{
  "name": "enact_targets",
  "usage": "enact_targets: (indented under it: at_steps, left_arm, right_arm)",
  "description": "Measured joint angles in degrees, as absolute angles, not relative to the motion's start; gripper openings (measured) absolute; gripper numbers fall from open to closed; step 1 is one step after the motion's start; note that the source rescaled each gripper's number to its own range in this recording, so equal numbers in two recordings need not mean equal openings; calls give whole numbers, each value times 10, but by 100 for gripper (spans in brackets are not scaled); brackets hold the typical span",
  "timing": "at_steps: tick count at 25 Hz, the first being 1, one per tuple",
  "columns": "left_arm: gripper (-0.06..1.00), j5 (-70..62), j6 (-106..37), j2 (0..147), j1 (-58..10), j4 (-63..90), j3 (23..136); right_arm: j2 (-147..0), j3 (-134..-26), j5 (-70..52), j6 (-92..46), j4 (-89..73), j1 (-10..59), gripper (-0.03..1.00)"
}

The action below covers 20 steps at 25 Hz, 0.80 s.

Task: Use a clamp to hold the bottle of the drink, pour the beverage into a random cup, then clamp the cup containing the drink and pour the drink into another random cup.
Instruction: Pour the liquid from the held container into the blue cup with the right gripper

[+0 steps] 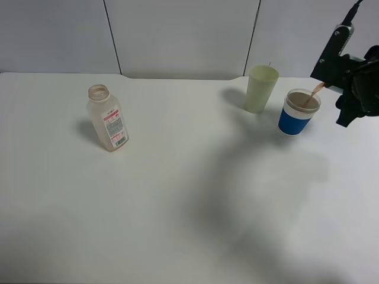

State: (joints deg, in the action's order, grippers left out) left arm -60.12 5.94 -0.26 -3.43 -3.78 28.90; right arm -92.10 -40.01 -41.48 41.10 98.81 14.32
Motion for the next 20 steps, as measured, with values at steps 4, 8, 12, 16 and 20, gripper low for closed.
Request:
enact_targets:
  at_steps: [4,8,12,16,20]
  left_arm:
    - [100,-601,59,-3,-34,-38,289]
    - [100,-601,59,-3,-34,-38,289]
    - [100,-601,59,-3,-34,-38,289]
    - [100,-601,59,-3,-34,-38,289]
    - [100,-601,59,-3,-34,-38,289]
  right_arm:
    - [-921,-400,-416,402,988,143,0]
    - [-921,-400,-418,399,988,143,0]
    - [-921,-400,-418,398,988,143,0]
    - [-921,-412,-421,398,988,144,0]
    - [-921,-429,-433,398,989,150,0]
